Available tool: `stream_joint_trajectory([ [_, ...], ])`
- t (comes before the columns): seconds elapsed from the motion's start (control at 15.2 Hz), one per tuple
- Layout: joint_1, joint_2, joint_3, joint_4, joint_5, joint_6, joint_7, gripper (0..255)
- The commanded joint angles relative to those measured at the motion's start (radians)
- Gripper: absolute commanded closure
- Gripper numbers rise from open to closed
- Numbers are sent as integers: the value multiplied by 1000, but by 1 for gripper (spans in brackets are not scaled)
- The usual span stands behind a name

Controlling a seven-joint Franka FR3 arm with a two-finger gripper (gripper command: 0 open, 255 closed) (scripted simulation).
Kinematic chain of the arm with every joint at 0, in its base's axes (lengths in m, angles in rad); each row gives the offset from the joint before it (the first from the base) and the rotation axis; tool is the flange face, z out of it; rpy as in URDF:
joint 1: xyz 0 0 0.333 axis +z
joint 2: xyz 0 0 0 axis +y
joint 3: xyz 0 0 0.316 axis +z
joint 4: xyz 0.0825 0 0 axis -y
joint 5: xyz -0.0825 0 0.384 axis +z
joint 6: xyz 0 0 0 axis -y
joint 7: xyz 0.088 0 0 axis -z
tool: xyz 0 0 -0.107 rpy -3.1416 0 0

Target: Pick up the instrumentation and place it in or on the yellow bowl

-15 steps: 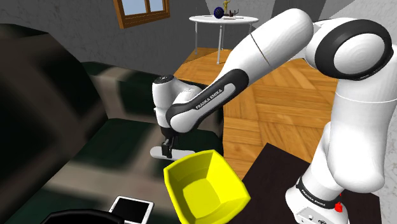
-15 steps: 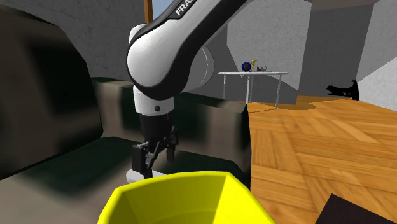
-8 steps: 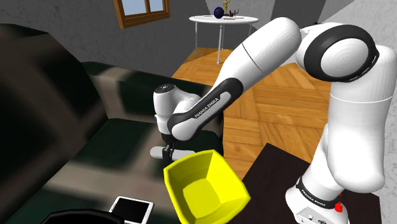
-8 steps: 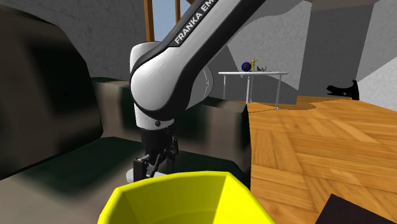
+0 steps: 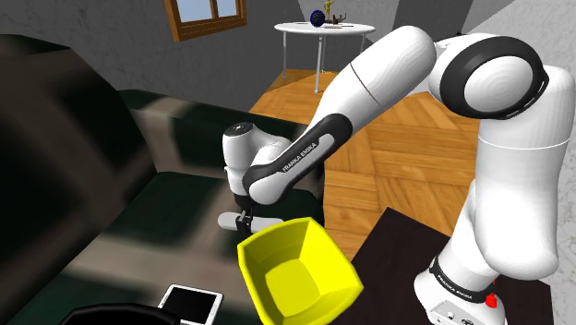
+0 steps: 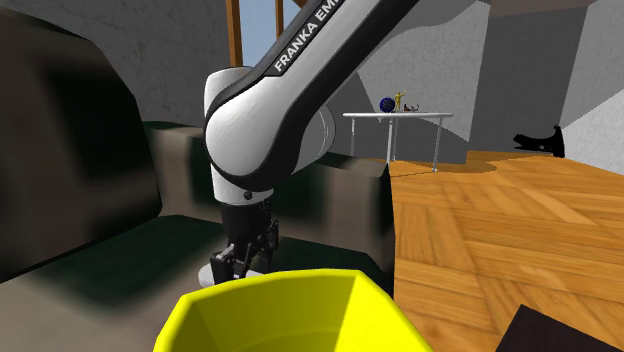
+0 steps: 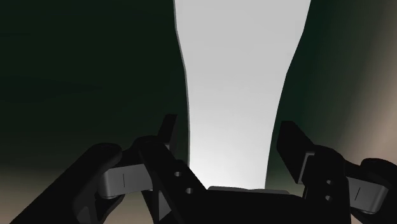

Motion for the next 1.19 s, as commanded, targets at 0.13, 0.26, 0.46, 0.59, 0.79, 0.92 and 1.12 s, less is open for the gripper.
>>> stream_joint_trajectory([
  [0.13, 0, 0, 0, 0, 0, 0, 0, 255],
  [0.26, 0, 0, 0, 0, 0, 0, 0, 255],
  [0.46, 0, 0, 0, 0, 0, 0, 0, 255],
  [0.59, -2, -18, 3, 4, 7, -22, -5, 255],
  [0.79, -5, -45, 7, 13, 16, -56, -12, 255],
  [0.92, -6, -62, 9, 19, 22, -79, -16, 255],
  [1.12, -8, -86, 12, 31, 31, -114, -22, 255],
])
